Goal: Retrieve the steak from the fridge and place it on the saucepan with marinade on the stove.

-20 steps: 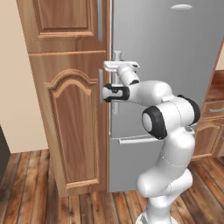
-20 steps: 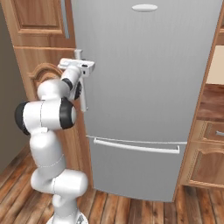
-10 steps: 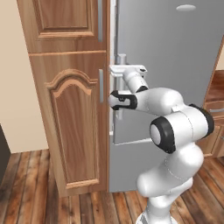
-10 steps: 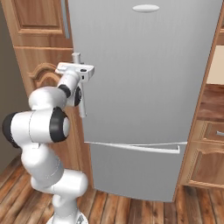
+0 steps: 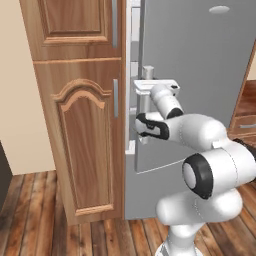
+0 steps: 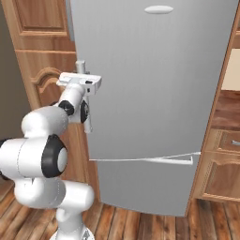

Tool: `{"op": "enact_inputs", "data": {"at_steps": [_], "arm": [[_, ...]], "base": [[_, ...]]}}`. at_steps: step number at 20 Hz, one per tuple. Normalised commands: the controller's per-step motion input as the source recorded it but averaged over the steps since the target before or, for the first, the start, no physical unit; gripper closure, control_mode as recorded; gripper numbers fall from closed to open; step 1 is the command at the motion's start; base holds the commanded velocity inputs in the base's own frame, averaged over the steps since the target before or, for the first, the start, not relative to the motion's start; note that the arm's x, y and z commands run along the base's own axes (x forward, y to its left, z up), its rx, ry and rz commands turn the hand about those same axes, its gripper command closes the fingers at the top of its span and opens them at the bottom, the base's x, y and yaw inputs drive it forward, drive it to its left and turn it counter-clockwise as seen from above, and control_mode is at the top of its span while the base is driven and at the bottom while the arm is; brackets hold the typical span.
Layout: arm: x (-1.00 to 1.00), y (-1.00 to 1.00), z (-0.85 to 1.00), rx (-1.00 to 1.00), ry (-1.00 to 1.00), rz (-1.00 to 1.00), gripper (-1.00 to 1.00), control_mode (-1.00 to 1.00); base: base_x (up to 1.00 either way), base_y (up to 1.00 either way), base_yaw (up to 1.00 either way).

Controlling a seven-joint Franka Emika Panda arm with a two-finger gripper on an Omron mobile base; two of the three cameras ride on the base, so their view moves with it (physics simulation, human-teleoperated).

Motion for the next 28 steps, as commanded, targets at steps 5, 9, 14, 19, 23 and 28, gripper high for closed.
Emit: {"op": "enact_inputs", "data": {"at_steps": [5,9,14,19,23,28], "arm": [[-0.76,-0.34,0.21,0.00,0.01,0.00,1.00,-1.00],[-0.73,-0.29,0.15,0.00,0.03,0.00,1.00,-1.00],[-0.62,-0.24,0.13,0.00,0.03,0.00,1.00,-1.00],[-0.56,-0.24,0.07,0.00,0.02,0.00,1.00,-1.00],[-0.61,-0.31,0.14,0.00,0.04,0.00,1.00,-1.00],[-0.62,-0.33,0.23,0.00,0.06,0.00,1.00,-1.00]], "base": [[0.00,0.00,0.00],[0.00,0.00,0.00],[0.00,0.00,0.00],[0.00,0.00,0.00],[0.00,0.00,0.00],[0.00,0.00,0.00]]}}
